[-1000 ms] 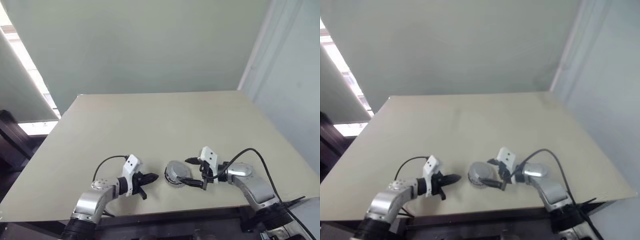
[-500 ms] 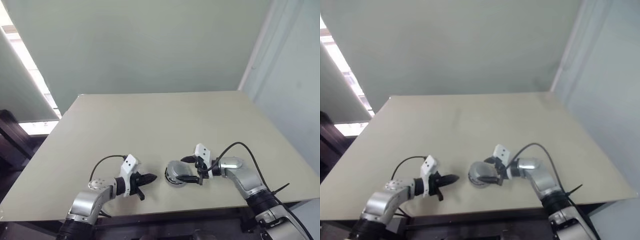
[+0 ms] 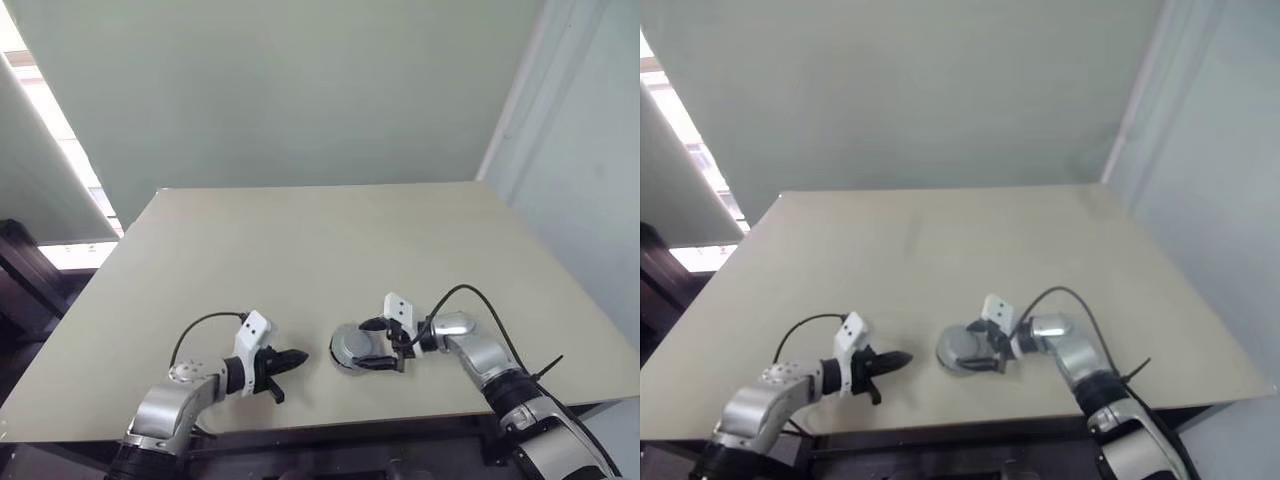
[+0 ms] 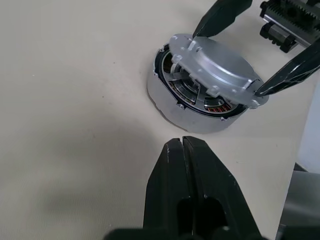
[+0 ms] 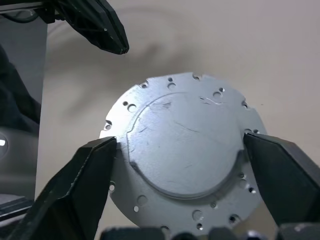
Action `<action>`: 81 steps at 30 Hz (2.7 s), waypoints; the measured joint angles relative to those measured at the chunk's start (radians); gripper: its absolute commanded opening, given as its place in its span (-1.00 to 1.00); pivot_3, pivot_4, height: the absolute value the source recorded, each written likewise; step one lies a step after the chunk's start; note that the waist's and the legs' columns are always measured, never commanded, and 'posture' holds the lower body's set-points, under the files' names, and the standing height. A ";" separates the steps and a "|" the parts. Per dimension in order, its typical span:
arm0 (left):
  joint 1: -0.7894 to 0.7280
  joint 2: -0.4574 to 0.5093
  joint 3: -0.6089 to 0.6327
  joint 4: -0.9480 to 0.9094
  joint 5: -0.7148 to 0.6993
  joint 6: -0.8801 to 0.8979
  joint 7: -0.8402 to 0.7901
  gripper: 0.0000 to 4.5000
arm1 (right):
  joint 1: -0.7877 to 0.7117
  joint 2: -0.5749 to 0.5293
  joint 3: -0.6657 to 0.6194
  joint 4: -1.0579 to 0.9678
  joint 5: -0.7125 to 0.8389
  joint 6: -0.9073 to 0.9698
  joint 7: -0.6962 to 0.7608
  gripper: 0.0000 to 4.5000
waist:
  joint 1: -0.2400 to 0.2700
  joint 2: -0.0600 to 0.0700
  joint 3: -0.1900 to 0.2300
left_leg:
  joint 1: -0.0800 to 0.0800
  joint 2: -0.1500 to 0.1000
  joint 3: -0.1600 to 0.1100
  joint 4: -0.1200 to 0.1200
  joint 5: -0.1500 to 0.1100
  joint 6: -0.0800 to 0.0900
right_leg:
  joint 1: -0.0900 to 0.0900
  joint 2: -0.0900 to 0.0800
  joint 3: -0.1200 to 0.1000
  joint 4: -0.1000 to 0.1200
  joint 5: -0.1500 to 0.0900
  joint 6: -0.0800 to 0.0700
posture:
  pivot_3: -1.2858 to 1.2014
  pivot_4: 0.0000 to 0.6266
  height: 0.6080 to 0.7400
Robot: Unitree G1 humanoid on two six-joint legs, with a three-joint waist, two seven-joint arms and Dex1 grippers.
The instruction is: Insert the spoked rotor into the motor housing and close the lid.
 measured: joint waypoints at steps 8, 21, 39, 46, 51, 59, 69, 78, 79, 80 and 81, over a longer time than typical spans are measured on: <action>0.007 0.000 0.006 -0.009 0.000 0.002 0.005 -1.00 | -0.004 0.010 -0.002 0.005 -0.007 0.013 -0.001 0.47 | 0.000 0.000 0.000 | 0.000 0.000 0.000 0.000 0.000 0.000 | 0.000 0.000 0.000 0.000 0.000 0.000 | 0.03 -1.00 1.00; 0.006 -0.002 0.004 -0.010 0.000 0.002 0.005 -1.00 | -0.031 0.042 0.006 -0.022 -0.061 0.128 -0.111 0.47 | 0.000 0.001 -0.001 | 0.002 0.000 0.000 0.001 0.000 0.000 | 0.001 0.000 0.000 0.001 0.001 -0.001 | 0.03 -1.00 1.00; 0.001 -0.009 -0.001 0.004 0.001 -0.007 0.001 -1.00 | -0.016 -0.001 0.033 -0.083 -0.105 0.124 -0.062 0.47 | 0.000 0.001 -0.001 | 0.003 0.000 0.000 0.000 0.000 0.000 | 0.002 0.000 0.000 0.001 0.001 -0.001 | 0.03 -1.00 1.00; -0.004 -0.017 -0.010 0.016 0.002 -0.013 -0.006 -1.00 | -0.020 -0.006 0.040 -0.094 -0.117 0.141 -0.053 0.47 | 0.000 0.001 -0.001 | 0.003 0.000 0.000 0.000 0.000 0.000 | 0.002 0.000 0.000 0.000 0.001 -0.001 | 0.03 -1.00 1.00; -0.004 -0.017 -0.010 0.019 0.002 -0.013 -0.007 -1.00 | -0.020 -0.005 0.047 -0.095 -0.133 0.160 -0.065 0.47 | 0.000 0.001 -0.001 | 0.003 0.000 0.000 0.000 0.000 0.000 | 0.002 0.000 0.000 0.001 0.001 -0.001 | 0.03 -1.00 1.00; -0.004 -0.017 -0.010 0.019 0.002 -0.014 -0.006 -1.00 | -0.021 -0.004 0.070 -0.107 -0.157 0.190 -0.092 0.47 | 0.000 0.001 -0.001 | 0.005 0.000 0.000 0.000 0.000 0.000 | 0.004 0.000 0.000 0.001 0.001 -0.001 | 0.03 -1.00 1.00; -0.033 -0.071 -0.053 0.021 0.005 -0.041 -0.005 -1.00 | -0.010 -0.015 0.090 -0.149 -0.185 0.236 -0.111 0.47 | 0.000 0.001 -0.001 | 0.014 0.000 0.000 0.000 0.000 0.000 | 0.014 0.000 0.000 -0.001 0.000 -0.001 | 0.03 -1.00 1.00; -0.140 -0.194 -0.152 0.179 0.087 -0.118 0.040 -1.00 | -0.004 -0.023 0.108 -0.191 -0.191 0.270 -0.116 0.47 | 0.000 0.003 -0.002 | 0.014 0.000 0.000 -0.002 0.000 0.000 | 0.014 0.000 0.000 -0.001 0.000 0.000 | 0.03 -1.00 1.00; -0.145 -0.194 -0.156 0.189 0.091 -0.126 0.042 -1.00 | -0.003 -0.026 0.108 -0.196 -0.191 0.276 -0.116 0.47 | 0.000 0.003 -0.002 | 0.014 0.000 0.000 -0.002 0.000 0.000 | 0.014 0.000 0.000 -0.002 0.000 0.000 | 0.03 -1.00 1.00; -0.152 -0.194 -0.160 0.195 0.097 -0.129 0.043 -1.00 | -0.004 -0.028 0.108 -0.198 -0.192 0.280 -0.116 0.47 | 0.000 0.003 -0.002 | 0.014 0.000 0.000 -0.002 0.000 0.000 | 0.014 0.000 0.000 -0.002 0.000 0.000 | 0.03 -1.00 1.00; -0.155 -0.194 -0.160 0.201 0.102 -0.135 0.043 -1.00 | -0.004 -0.028 0.108 -0.199 -0.192 0.285 -0.116 0.47 | 0.001 0.004 -0.003 | 0.014 -0.001 0.000 -0.002 0.000 0.000 | 0.015 0.000 0.000 -0.002 0.000 0.000 | 0.03 -1.00 1.00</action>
